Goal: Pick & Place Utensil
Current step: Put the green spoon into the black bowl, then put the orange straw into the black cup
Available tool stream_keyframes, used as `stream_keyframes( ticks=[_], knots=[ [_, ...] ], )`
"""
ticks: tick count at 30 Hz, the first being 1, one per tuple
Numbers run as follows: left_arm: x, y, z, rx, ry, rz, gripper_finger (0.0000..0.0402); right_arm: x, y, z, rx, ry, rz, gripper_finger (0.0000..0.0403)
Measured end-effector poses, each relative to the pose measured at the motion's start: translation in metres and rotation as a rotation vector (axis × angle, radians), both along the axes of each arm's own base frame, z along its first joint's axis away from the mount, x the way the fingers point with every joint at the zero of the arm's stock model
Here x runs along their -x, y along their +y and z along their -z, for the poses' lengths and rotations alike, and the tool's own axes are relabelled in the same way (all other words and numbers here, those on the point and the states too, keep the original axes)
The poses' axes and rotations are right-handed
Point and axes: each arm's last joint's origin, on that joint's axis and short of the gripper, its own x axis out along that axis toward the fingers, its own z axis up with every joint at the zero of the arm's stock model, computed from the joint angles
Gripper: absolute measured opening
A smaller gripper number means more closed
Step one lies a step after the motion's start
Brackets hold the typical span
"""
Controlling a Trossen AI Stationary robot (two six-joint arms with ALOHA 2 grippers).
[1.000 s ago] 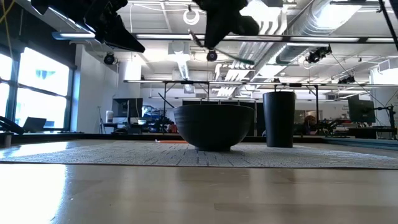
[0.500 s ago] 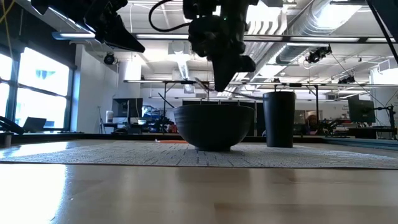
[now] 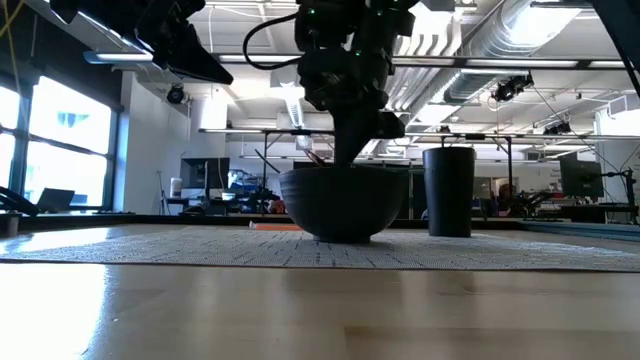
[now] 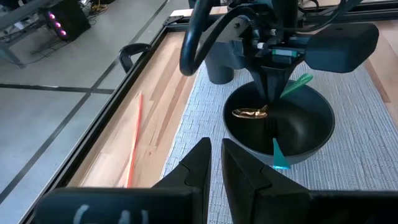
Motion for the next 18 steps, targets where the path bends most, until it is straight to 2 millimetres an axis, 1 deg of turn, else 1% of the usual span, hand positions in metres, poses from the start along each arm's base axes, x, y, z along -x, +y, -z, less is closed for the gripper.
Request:
stream_keyframes(
  ticks=[5, 8, 18],
  knots=[
    [0.0001, 0.0000, -0.0001, 0.000, 0.000, 0.000, 0.0035, -0.0003, 0.0000, -0.0001, 0.004, -0.005, -0.008, 0.0024],
    [0.0000, 0.0000, 0.0000, 0.000, 0.000, 0.000, 0.0035, -0.0004, -0.0002, 0.0000, 0.050, -0.001, -0.013, 0.0030],
    [0.0000, 0.0000, 0.0000, 0.000, 0.000, 0.000, 0.0035, -0.0022, -0.0012, -0.0005, 0.071, -0.019, -0.008, 0.0030]
  ],
)
